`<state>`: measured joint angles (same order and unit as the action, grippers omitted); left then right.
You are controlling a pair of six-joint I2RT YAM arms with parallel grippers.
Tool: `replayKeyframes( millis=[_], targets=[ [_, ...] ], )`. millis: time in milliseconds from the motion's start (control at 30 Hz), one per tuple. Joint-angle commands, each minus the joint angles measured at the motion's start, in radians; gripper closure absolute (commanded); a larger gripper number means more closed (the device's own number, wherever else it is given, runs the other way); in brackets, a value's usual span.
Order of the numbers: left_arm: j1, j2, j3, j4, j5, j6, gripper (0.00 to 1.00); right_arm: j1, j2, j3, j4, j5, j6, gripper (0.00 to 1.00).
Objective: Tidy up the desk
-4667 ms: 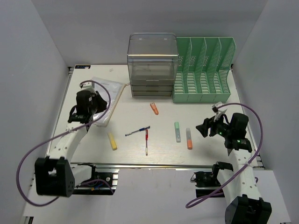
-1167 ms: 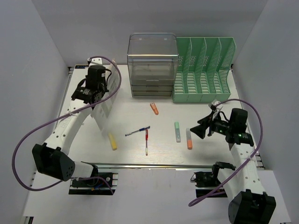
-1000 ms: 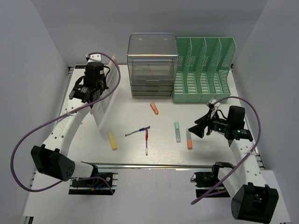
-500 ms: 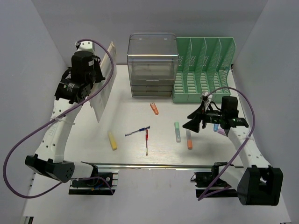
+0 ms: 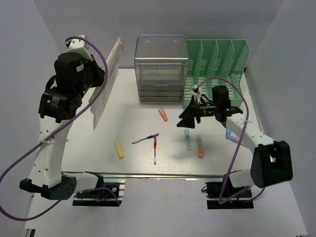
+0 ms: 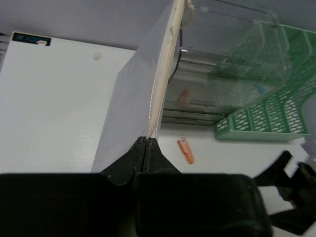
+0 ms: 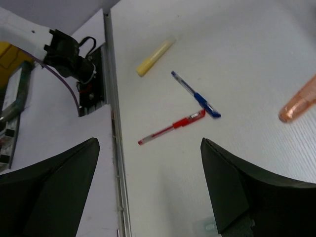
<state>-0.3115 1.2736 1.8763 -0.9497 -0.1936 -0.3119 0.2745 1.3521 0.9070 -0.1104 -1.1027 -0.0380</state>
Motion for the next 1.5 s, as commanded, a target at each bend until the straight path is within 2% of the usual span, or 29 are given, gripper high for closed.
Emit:
replayKeyframes(
  millis=[0, 167, 200, 300, 367, 467, 500, 533, 600, 633, 667, 867, 1100, 1267, 1467],
  targets=[
    [-0.005, -0.043, 0.069, 0.015, 0.106, -0.044, 1.0, 0.08, 0.091, 0.139, 0.152, -0.022, 0.131, 0.11],
    [-0.005, -0.039, 0.107, 0.003, 0.167, -0.073, 1.0, 0.15, 0.231, 0.26, 0.397, -0.011, 0.378, 0.11],
    [-0.005, -0.037, 0.124, -0.007, 0.172, -0.076, 1.0, 0.163, 0.275, 0.271, 0.554, -0.011, 0.508, 0.11],
    [-0.005, -0.033, 0.141, -0.017, 0.178, -0.085, 1.0, 0.187, 0.39, 0.343, 0.757, -0.019, 0.724, 0.12],
    [-0.005, -0.031, 0.136, -0.037, 0.172, -0.088, 1.0, 0.215, 0.467, 0.391, 0.785, -0.032, 0.783, 0.13],
    [-0.005, -0.045, 0.103, -0.032, 0.181, -0.093, 1.0, 0.246, 0.505, 0.362, 0.958, 0.001, 0.916, 0.11],
    [-0.005, -0.043, 0.107, -0.032, 0.189, -0.099, 1.0, 0.249, 0.522, 0.345, 1.029, 0.015, 1.051, 0.11],
    [-0.005, -0.036, 0.118, -0.037, 0.192, -0.104, 1.0, 0.256, 0.572, 0.311, 1.236, 0.048, 1.142, 0.11],
    [-0.005, -0.025, 0.161, -0.052, 0.23, -0.116, 1.0, 0.265, 0.643, 0.28, 1.5, 0.137, 1.336, 0.11],
    [-0.005, -0.019, 0.175, -0.055, 0.243, -0.121, 1.0, 0.267, 0.68, 0.286, 1.708, 0.165, 1.497, 0.11],
    [-0.005, -0.013, 0.188, -0.055, 0.25, -0.127, 1.0, 0.279, 0.749, 0.305, 1.776, 0.185, 1.553, 0.11],
    [-0.005, -0.005, 0.21, -0.046, 0.28, -0.167, 1.0, 0.333, 0.818, 0.433, 1.769, 0.205, 1.492, 0.11],
    [-0.005, -0.014, 0.208, -0.064, 0.298, -0.194, 1.0, 0.388, 0.886, 0.541, 1.758, 0.3, 1.461, 0.11],
    [-0.005, -0.014, 0.228, -0.067, 0.313, -0.217, 1.0, 0.411, 0.943, 0.662, 1.779, 0.363, 1.503, 0.11],
    [-0.005, -0.011, 0.23, -0.057, 0.324, -0.242, 1.0, 0.408, 0.978, 0.724, 1.891, 0.418, 1.564, 0.11]
  ],
)
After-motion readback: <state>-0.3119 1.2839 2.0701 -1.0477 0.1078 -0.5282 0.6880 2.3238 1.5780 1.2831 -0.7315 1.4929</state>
